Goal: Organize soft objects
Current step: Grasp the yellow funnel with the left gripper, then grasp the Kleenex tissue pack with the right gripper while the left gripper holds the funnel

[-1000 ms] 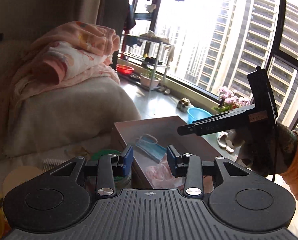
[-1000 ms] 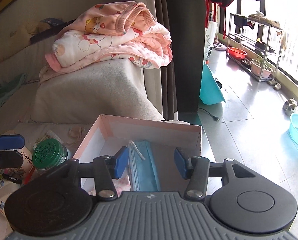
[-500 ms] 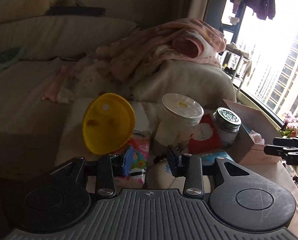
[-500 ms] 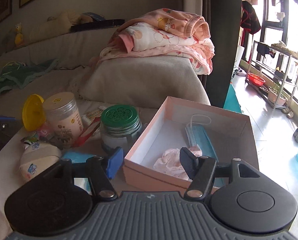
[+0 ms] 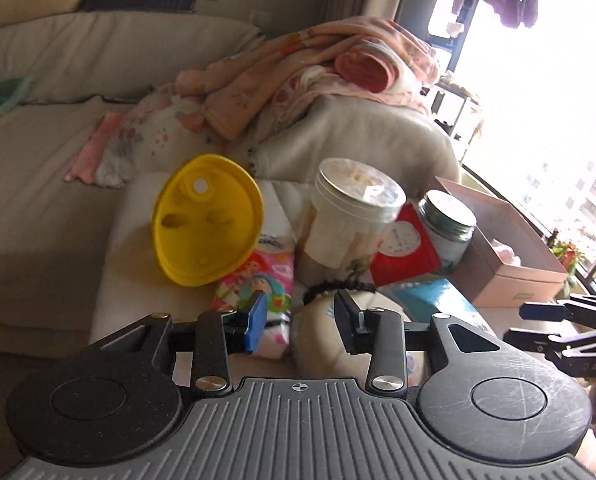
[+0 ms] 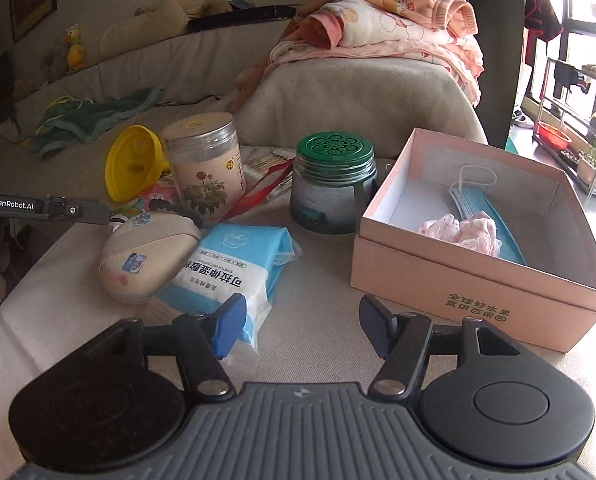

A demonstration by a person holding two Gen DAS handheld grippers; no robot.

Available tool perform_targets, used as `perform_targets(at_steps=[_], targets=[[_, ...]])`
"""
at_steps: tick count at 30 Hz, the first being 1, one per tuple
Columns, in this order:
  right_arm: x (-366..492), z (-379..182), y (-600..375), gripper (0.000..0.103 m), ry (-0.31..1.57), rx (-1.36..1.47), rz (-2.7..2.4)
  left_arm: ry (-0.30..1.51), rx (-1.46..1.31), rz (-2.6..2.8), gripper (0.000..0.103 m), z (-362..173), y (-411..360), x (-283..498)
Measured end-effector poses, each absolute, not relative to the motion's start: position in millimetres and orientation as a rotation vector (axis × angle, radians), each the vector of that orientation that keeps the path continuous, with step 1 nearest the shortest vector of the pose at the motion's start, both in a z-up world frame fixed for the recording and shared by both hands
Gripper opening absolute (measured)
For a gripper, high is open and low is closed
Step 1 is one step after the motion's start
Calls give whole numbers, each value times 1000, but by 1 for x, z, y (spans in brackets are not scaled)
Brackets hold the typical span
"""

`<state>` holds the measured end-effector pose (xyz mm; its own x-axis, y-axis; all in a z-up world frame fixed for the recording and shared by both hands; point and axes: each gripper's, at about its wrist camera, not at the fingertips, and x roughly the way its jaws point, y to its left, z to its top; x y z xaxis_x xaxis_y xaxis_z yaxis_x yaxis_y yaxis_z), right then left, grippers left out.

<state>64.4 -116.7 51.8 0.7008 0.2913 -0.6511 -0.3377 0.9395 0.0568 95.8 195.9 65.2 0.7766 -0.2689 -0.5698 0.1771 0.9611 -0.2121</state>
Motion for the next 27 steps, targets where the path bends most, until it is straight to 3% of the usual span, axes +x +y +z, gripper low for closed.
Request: perform_targets(at_steps=[3, 8, 16, 19, 21, 27], targets=[[68, 53, -109, 63, 706, -76, 362, 555, -88, -145, 42, 76, 212, 110], [68, 48, -94, 63, 717, -107, 394, 606, -16, -53, 41, 59, 235, 163], [68, 51, -77, 63, 711, -185, 404, 619, -133, -118, 46, 26, 243, 201], [71, 57, -65, 63, 705, -204, 416, 618, -197, -154, 39, 21, 249, 203], [74, 65, -51, 63, 693, -220, 441, 616, -269, -189, 28, 17, 256, 203], [96, 93, 10, 63, 686, -193, 549, 582, -331, -96, 17, 14, 270, 187]])
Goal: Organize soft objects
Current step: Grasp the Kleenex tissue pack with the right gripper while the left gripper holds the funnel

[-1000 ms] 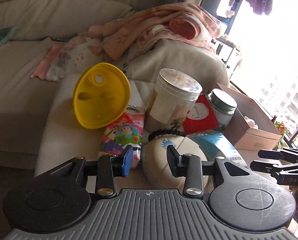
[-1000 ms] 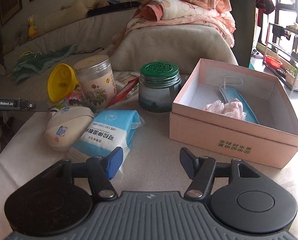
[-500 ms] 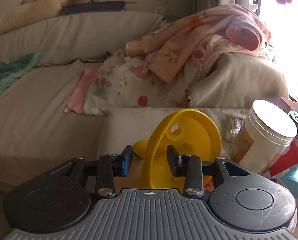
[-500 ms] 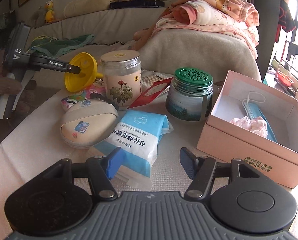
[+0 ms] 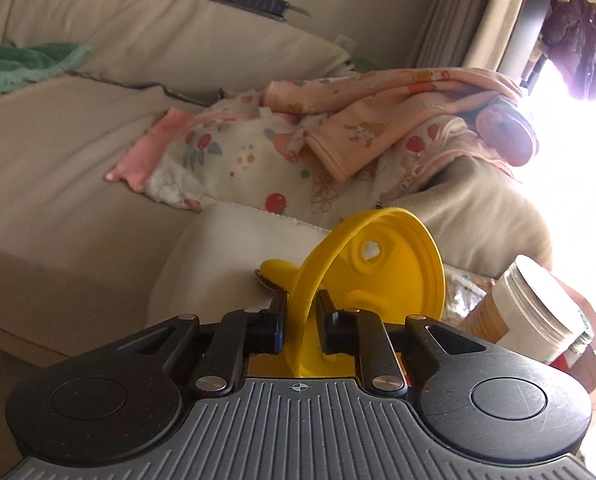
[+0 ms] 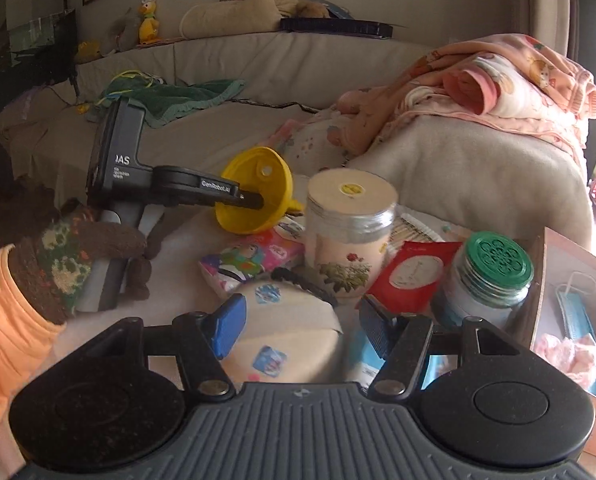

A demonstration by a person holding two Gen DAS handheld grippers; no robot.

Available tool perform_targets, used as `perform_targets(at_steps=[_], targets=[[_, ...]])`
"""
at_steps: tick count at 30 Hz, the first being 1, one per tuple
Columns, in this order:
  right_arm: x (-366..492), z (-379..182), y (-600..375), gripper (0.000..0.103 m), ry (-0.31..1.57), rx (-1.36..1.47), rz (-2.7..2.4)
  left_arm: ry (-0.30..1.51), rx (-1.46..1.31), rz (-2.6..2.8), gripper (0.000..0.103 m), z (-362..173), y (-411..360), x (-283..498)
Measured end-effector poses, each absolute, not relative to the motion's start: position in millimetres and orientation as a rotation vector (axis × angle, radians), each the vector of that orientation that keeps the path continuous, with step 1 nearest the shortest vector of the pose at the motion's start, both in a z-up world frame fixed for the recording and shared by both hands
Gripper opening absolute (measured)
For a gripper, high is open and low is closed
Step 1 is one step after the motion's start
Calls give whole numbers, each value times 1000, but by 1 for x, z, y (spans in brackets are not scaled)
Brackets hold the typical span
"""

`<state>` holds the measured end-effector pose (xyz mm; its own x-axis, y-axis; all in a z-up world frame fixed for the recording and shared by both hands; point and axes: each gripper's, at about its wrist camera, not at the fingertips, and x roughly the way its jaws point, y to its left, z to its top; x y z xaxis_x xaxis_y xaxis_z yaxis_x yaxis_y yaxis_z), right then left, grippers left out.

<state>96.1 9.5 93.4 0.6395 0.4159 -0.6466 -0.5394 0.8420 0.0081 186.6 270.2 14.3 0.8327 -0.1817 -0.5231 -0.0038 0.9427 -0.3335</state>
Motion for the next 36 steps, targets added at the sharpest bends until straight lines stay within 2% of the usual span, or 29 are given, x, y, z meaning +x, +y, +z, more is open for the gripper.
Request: perform_targets(at_steps=[1, 9, 17, 21, 26, 32, 34, 36], targets=[[103, 97, 22, 63, 704, -179, 565, 569, -312, -62, 14, 17, 271, 182], [171, 92, 103, 63, 908, -50, 459, 534, -346, -51, 14, 21, 289, 169], [206, 50, 125, 63, 1028, -56, 332, 585, -332, -180, 18, 20, 291, 185], [202, 43, 120, 67, 1001, -48, 343, 609, -190, -206, 22, 10, 281, 195], [203, 34, 112, 72, 1001, -19, 367, 654, -224, -307, 22, 4, 283, 210], [198, 31, 125, 78, 976, -100, 363, 721, -398, -342, 22, -1, 302, 219], [196, 31, 127, 77, 969, -118, 357, 725, -419, -339, 19, -1, 304, 219], [194, 32, 127, 67, 955, -126, 364, 699, -423, -325, 15, 2, 306, 213]])
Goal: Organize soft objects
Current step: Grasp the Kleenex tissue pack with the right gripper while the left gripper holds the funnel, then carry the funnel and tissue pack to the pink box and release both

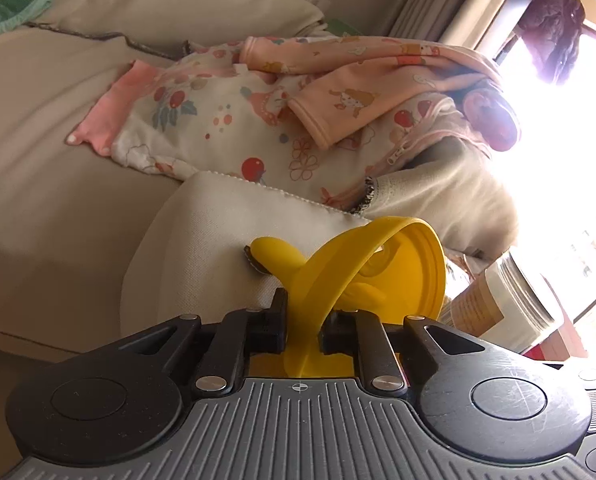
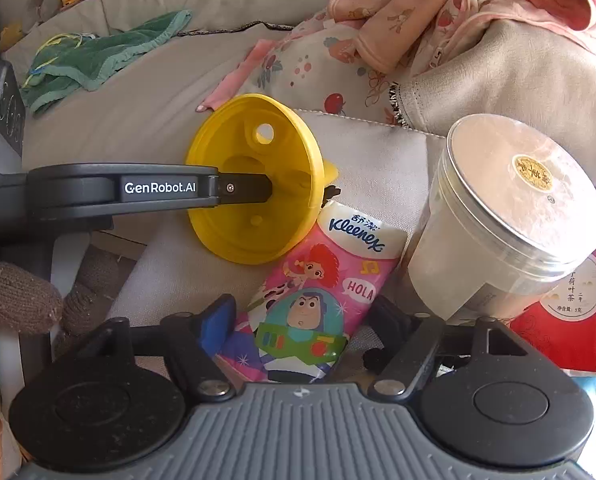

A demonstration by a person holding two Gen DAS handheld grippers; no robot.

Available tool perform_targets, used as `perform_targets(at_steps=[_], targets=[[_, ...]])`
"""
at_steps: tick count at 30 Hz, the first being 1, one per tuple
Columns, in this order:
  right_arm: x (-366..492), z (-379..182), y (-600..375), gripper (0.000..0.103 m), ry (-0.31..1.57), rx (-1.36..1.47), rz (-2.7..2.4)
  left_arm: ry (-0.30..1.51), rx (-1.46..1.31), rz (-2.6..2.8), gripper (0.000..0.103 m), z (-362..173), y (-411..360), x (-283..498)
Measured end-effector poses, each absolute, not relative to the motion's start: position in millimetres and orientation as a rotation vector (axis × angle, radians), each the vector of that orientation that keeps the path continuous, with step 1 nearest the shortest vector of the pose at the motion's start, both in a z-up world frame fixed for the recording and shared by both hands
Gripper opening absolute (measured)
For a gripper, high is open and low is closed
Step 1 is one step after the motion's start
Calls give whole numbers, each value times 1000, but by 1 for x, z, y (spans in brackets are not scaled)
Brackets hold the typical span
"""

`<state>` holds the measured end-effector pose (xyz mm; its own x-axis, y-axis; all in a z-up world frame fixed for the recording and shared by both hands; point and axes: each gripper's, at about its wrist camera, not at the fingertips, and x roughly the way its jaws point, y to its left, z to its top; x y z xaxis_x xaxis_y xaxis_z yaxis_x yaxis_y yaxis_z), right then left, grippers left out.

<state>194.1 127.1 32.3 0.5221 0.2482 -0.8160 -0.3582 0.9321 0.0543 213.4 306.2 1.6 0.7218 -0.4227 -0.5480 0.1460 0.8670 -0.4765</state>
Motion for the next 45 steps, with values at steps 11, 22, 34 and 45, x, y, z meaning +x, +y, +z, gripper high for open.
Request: perform_targets(at_steps=[11, 22, 34, 45], targets=[[173, 68, 124, 40, 843, -132, 550, 494, -308, -195, 11, 61, 326, 178], [173, 131, 91, 38, 798, 20, 633, 348, -171, -133, 11, 146, 313, 150], [142, 236, -28, 38, 543, 136, 609, 282, -29, -190, 11, 227, 219, 144], [88, 240, -218, 38, 417, 164, 316, 356, 63, -505, 12, 223, 29, 178]])
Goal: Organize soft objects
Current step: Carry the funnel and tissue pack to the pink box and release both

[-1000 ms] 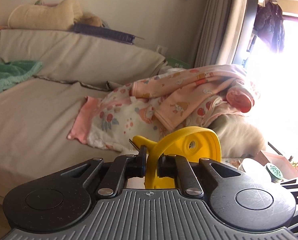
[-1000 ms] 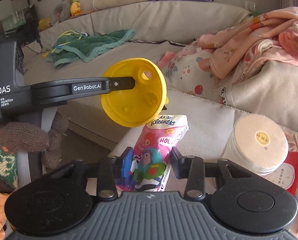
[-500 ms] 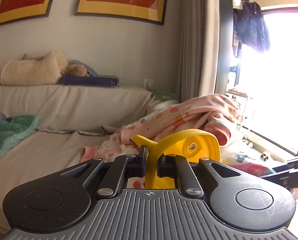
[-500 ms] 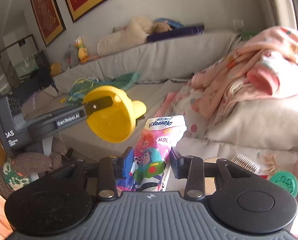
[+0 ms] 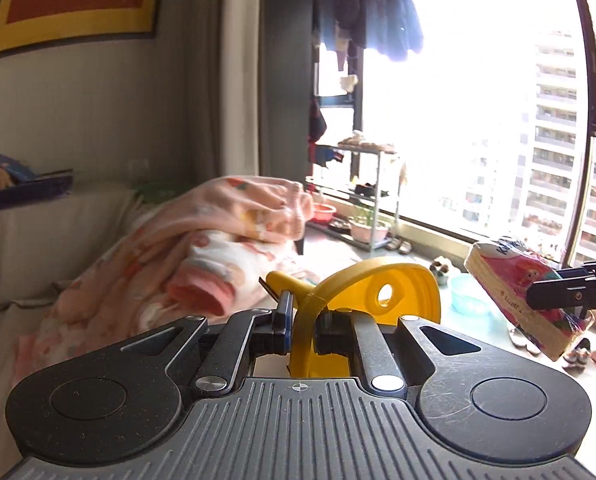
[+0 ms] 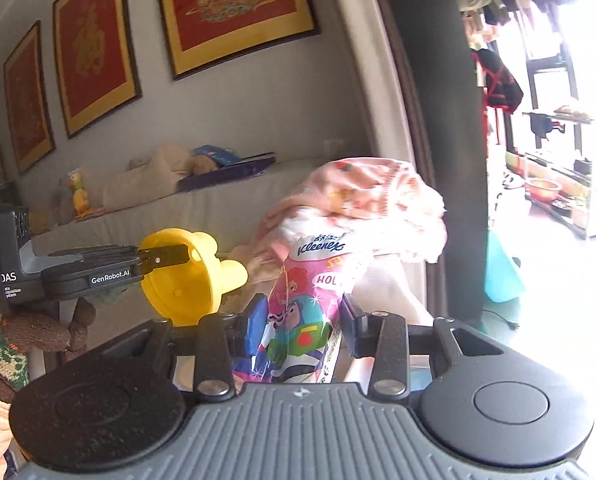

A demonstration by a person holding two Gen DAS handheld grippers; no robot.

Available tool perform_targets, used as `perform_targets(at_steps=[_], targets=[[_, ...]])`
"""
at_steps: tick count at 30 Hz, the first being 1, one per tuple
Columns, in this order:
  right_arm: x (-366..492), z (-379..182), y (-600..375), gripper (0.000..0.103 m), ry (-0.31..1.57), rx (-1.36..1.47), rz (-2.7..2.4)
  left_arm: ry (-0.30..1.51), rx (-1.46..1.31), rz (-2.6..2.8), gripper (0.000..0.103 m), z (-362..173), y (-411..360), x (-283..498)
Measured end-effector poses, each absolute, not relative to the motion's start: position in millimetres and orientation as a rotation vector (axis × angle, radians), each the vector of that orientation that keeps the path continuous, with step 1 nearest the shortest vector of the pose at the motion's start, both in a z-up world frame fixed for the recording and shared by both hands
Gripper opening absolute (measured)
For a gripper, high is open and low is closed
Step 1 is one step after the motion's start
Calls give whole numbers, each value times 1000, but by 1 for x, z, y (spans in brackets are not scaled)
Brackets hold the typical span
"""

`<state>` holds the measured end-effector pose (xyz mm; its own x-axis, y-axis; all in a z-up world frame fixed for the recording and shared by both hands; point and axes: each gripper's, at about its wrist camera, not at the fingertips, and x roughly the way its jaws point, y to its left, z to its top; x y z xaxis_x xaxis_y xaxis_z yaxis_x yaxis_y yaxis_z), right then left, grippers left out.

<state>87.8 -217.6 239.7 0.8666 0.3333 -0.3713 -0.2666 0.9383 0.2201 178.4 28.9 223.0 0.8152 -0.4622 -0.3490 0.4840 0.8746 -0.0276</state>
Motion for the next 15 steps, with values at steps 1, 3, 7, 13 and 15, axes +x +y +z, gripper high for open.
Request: perform_targets(at_steps=[1, 3, 7, 13, 15], targets=[[87, 237, -237, 38, 416, 170, 277, 374, 63, -543, 12, 215, 8, 185], [86, 233, -264, 38, 415, 181, 228, 410, 61, -599, 12, 199, -22, 197], [94, 219, -303, 38, 426, 194, 165, 508, 37, -656, 12, 156, -69, 227], [141, 179, -318, 46, 529, 234, 180, 819, 13, -733, 23, 69, -105, 262], [162, 157, -317, 48, 606, 258, 173, 793, -23, -706, 25, 62, -97, 258]])
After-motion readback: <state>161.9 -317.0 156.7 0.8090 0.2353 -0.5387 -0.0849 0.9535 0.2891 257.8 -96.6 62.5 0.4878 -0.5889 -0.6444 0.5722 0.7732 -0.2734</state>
